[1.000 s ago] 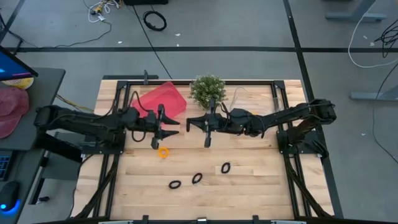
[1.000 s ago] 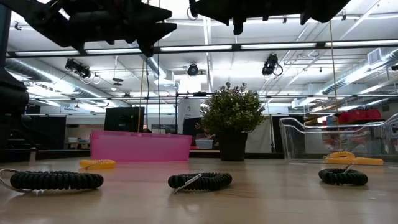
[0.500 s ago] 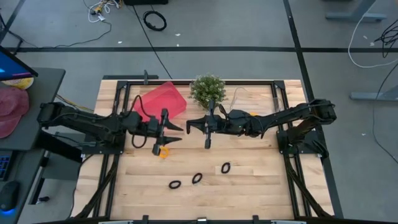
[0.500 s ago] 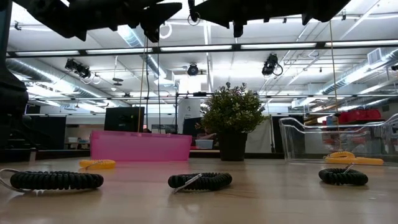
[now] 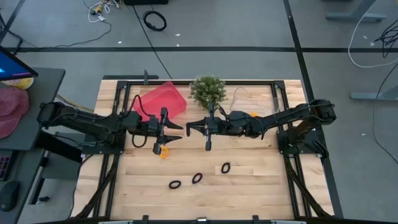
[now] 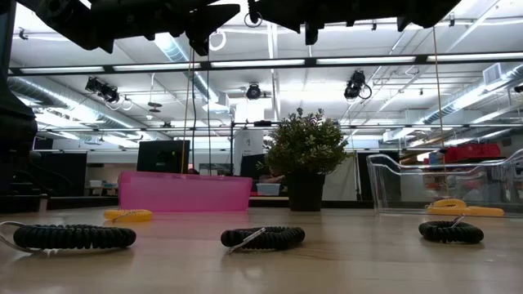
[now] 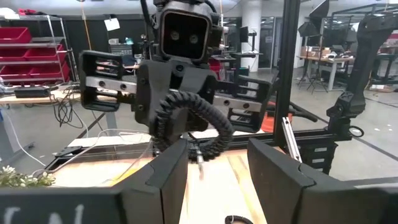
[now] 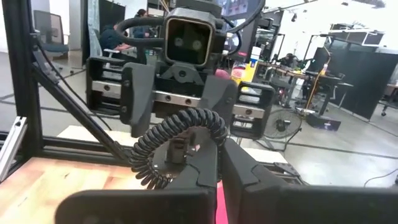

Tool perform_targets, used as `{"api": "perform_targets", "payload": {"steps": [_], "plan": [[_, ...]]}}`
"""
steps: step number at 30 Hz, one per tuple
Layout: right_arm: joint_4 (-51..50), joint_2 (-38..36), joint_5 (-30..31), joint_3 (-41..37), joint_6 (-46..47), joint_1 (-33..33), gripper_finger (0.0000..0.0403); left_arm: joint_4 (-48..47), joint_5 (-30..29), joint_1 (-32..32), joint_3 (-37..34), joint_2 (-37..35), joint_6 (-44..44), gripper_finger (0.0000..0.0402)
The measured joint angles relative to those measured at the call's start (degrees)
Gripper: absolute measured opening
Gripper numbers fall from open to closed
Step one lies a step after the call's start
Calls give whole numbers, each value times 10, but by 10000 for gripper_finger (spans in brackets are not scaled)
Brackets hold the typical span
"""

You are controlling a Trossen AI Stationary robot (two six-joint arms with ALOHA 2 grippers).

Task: Sort spring keychains
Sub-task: Put the top black spring keychain into the red bin

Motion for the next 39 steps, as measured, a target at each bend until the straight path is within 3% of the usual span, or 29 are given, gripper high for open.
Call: {"api": "perform_targets", "payload": {"steps": [8, 19, 22, 25, 27, 32, 39], "plan": [[87, 55, -11, 2, -6, -2, 2, 74, 2, -10, 0, 62, -4, 172], [49, 87, -6, 51, -10, -2, 2, 112, -13, -12, -1, 101, -2, 164], [47, 87, -8, 51, -10, -2, 2, 109, -16, -12, -1, 101, 1, 116], [46, 87, -14, 51, -11, -1, 2, 101, -13, -11, -1, 101, 7, 30], [43, 87, -14, 51, -11, -1, 6, 98, -16, -11, -1, 101, 13, 21], [39, 87, -10, 51, 14, -1, 36, 90, -32, -11, -1, 101, 23, 20], [-2, 67, 19, 51, 24, -2, 113, 43, -64, -11, -1, 72, 35, 19]]}}
